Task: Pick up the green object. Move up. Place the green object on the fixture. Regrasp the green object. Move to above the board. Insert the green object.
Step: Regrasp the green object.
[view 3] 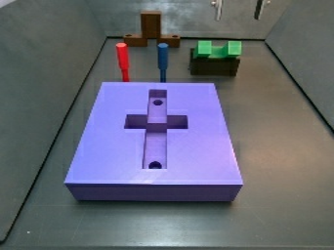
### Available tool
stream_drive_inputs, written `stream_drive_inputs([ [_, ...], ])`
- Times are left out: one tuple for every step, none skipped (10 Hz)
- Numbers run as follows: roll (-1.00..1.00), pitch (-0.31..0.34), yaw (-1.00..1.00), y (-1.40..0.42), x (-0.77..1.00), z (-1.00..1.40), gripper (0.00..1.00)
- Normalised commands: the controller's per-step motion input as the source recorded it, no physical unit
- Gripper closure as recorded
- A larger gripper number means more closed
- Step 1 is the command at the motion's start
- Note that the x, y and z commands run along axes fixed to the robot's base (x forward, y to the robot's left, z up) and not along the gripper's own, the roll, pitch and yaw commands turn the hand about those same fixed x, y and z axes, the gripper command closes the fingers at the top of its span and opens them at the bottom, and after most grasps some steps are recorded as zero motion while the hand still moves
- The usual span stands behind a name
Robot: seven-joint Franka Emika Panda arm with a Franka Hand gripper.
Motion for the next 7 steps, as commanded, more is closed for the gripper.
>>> stream_drive_inputs([
  [1.0, -0.506, 0.0, -0.35, -0.09, 0.07, 0.0],
  [1.0, -0.583, 0.0, -0.35, -0.02, 0.09, 0.0],
  [1.0, -0.423, 0.0, -0.23, -0.11, 0.05, 0.0],
  [1.0, -0.214, -0.15, 0.0, -0.01, 0.0, 0.0],
  [1.0, -0.106, -0.17, 0.09, 0.0, 0.0, 0.0],
  [1.0, 0.0, -0.13, 0.09, 0.0, 0.0, 0.0],
  [1.0, 0.277, -0.08, 0.0, 0.23, 0.01, 0.0],
])
